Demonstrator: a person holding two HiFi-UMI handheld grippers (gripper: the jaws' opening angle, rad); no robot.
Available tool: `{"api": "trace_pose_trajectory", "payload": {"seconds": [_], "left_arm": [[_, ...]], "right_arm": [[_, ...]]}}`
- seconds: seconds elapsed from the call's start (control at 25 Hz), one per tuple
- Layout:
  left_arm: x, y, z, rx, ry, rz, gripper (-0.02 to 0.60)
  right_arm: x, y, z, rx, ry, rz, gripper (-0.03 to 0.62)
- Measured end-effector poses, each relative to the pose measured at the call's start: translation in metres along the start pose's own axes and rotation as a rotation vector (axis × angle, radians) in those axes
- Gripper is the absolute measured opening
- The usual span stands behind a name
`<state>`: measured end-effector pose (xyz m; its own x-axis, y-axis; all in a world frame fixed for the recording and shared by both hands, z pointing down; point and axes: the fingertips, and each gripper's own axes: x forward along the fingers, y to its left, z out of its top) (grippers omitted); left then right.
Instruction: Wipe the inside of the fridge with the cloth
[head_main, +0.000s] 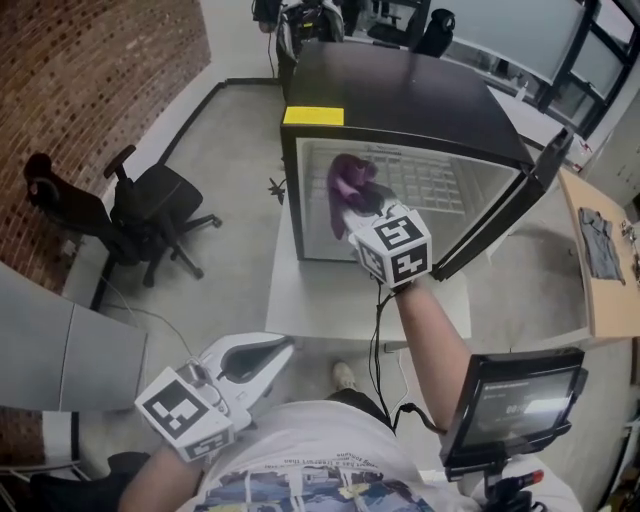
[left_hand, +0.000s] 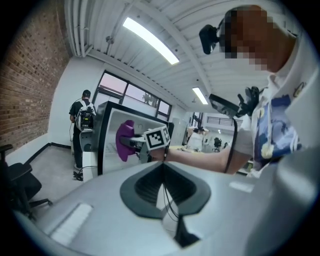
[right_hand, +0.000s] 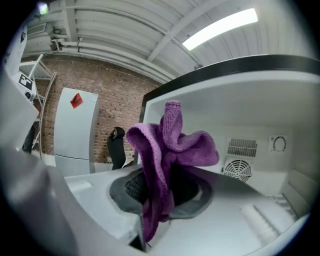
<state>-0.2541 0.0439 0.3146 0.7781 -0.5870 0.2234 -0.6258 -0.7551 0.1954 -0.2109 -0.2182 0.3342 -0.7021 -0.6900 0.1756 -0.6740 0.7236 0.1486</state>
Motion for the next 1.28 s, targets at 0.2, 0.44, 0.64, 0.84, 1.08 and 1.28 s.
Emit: {"api": "trace_pose_trajectory", "payload": {"seconds": [0.2, 0.44, 0.64, 0.84, 1.08, 1.28], "left_arm": [[0.019, -0.005, 0.005, 0.008, -0.007, -0.044, 0.008], [0.041, -0.002, 0.008, 0.003, 0.019, -0.044, 0.008], [0.053, 0.000, 0.010, 0.022, 0.006, -0.062, 0.008], [0.060, 0.001, 0.022, 0.016, -0.023, -0.060, 0.008], [0.059, 0.014, 0.015, 0.021, -0.023, -0.006, 0.008], [0.058, 0.019, 0.016, -0.013, -0.018, 0.051, 0.008]], "right_arm": [[-0.035, -0.065, -0.010, 0.007, 0.032, -0.169, 0.080], [-0.072, -0.154, -0.024, -0.028, 0.100, -0.388, 0.080], [-0.075, -0.199, -0.034, -0.052, 0.152, -0.490, 0.080], [-0.063, -0.218, -0.051, -0.052, 0.231, -0.539, 0.080], [-0.037, -0.219, -0.064, -0.049, 0.291, -0.493, 0.080], [-0.011, -0.207, -0.071, -0.037, 0.319, -0.424, 0.080]]}}
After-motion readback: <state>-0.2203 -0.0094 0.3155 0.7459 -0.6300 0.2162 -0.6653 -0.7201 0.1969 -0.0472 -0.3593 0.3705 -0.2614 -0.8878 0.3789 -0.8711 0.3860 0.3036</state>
